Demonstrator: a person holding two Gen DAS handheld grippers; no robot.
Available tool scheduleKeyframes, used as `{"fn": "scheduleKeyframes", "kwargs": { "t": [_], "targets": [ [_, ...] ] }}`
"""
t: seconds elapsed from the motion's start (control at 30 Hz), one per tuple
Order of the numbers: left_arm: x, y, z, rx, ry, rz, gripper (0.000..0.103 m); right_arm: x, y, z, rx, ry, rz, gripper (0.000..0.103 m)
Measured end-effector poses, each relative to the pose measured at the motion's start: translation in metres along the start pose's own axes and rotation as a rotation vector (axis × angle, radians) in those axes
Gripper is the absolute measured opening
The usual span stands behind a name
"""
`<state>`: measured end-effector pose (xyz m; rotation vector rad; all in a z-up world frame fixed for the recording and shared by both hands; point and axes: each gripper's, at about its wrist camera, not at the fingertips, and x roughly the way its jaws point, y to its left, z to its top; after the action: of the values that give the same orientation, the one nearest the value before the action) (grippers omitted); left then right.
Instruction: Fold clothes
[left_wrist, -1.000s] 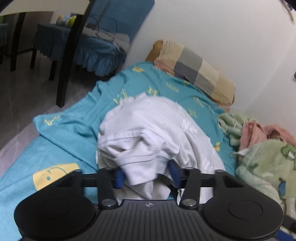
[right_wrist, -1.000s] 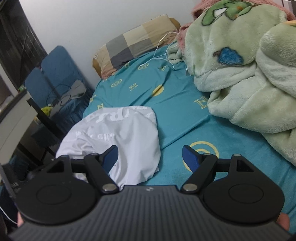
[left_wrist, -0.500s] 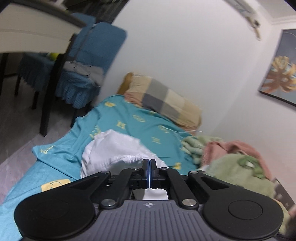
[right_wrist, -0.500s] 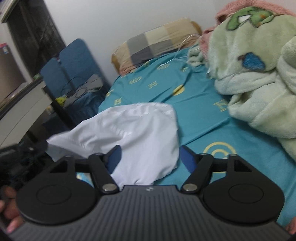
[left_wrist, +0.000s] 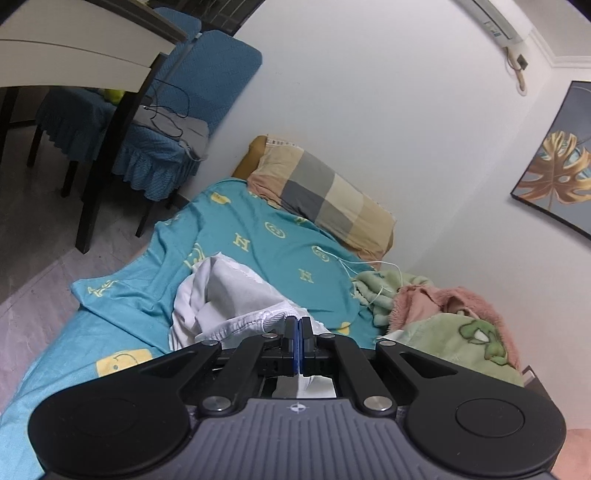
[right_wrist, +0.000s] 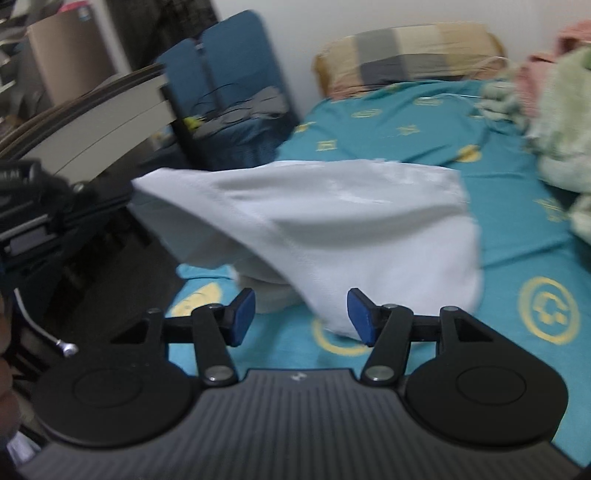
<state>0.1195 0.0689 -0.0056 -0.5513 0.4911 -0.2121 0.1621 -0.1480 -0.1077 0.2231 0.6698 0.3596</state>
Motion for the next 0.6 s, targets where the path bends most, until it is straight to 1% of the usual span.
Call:
{"fn": "scheduleKeyframes", "kwargs": {
  "t": [0.1,0.2,0.37,0.43,0.47,0.57,0.6],
  "targets": [
    [0.001,0.001,0.000,0.002,-0.010,-0.016,0.000,0.022,0.009,0.005,-0.034,-0.023,-0.011,0.060],
    [0.005,0.002,0.001,0.013,-0.027,-0.012,0.000,0.038,0.006,0.006,-0.044,-0.031,-0.075,0.060],
    [0.014,0.004,0.003,-0.001,-0.031,-0.013,0.000,0.022,-0.023,0.014,0.058,-0.091,-0.182,0.060],
    [0.016,0.003,0.001,0.010,-0.031,-0.013,0.000,0.017,-0.034,0.017,0.108,-0.099,-0.221,0.061],
    [0.018,0.002,0.000,0.017,-0.029,-0.011,0.000,0.019,-0.040,0.018,0.129,-0.078,-0.236,0.061],
    [0.021,-0.001,-0.003,0.034,-0.021,-0.007,0.000,0.033,-0.055,0.012,0.183,0.047,-0.269,0.059],
    [0.022,-0.002,-0.005,0.038,-0.020,-0.005,0.000,0.038,-0.058,0.009,0.191,0.074,-0.274,0.059]
  ]
}}
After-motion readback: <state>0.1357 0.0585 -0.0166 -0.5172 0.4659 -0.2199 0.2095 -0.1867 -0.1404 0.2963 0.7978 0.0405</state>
